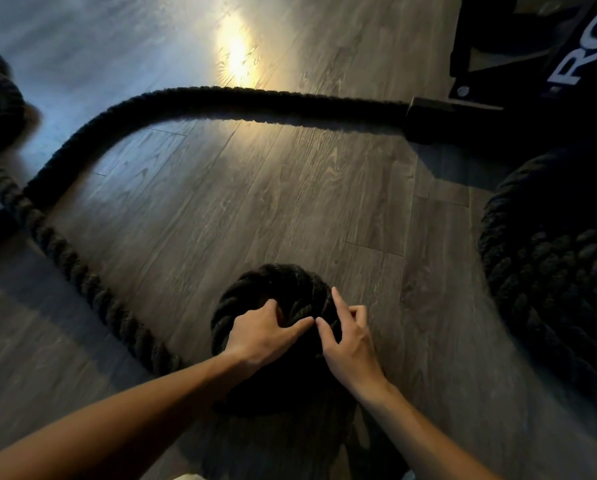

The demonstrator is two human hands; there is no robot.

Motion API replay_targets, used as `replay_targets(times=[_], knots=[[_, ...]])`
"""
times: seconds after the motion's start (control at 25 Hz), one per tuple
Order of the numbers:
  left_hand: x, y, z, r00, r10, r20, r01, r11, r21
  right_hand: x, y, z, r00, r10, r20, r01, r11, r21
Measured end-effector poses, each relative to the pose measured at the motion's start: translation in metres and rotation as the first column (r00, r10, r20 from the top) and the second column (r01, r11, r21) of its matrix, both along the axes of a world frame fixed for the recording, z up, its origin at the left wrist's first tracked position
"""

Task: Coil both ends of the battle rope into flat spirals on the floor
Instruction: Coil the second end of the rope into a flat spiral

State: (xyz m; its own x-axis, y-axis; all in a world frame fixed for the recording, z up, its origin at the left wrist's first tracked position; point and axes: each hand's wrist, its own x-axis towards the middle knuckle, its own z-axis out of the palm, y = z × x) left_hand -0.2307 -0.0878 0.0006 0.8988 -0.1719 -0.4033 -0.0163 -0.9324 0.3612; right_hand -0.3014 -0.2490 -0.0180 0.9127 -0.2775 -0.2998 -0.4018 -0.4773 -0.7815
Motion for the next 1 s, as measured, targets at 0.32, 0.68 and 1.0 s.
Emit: replay_targets(times=[0.32, 0.68, 1.0], knots=[[0.026, 0.096, 0.008, 0.533, -0.846, 0.0, 0.839, 0.528, 0.136, 0.0, -0.01, 0.002, 0.993, 0.059, -0.103, -0.074, 0.986, -0.148], [0.0, 0.072, -0.008, 0.686, -0.634, 0.357, 0.664, 0.746, 0.048, 0.041, 0.021, 0.005, 0.944, -0.077, -0.321, 0.021, 0.984, -0.176], [0.002, 0.05, -0.006, 0.788, -0.56, 0.256, 0.593, 0.802, -0.069, 0.076, -0.006, 0.008, 0.916, -0.05, -0.398, -0.036, 0.978, -0.205]])
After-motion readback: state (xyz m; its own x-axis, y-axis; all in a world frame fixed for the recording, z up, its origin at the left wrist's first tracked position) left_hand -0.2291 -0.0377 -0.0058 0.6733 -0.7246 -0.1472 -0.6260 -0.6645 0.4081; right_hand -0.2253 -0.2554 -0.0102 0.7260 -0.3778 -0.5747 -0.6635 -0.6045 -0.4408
